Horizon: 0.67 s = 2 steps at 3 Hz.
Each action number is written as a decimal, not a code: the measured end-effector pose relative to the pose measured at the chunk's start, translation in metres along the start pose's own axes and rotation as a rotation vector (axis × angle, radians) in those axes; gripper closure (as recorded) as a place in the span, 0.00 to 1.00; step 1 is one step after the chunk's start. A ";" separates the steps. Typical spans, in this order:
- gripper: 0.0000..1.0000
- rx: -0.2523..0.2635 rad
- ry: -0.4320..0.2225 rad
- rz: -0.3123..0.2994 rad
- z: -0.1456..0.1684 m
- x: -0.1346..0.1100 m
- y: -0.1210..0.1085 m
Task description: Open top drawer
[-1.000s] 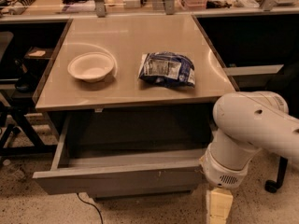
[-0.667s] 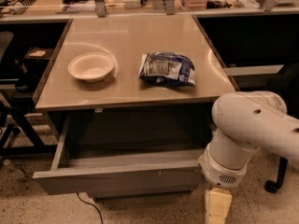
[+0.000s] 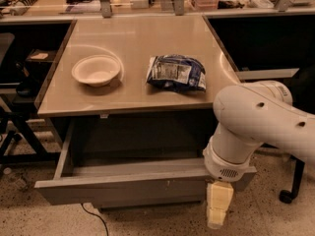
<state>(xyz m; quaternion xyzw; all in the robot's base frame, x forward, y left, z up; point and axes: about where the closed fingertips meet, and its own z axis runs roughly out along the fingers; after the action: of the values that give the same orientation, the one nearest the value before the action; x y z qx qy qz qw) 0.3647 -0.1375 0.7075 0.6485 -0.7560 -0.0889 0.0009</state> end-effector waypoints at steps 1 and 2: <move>0.00 -0.043 0.034 -0.010 0.024 -0.008 -0.006; 0.00 -0.096 0.062 -0.013 0.048 -0.008 -0.007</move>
Offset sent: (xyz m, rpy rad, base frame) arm 0.0033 0.0169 -0.0784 -0.0661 0.1788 0.0501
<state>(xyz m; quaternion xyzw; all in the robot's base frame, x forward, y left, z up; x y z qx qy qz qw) 0.3677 -0.1247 0.6606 0.6551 -0.7462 -0.1048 0.0549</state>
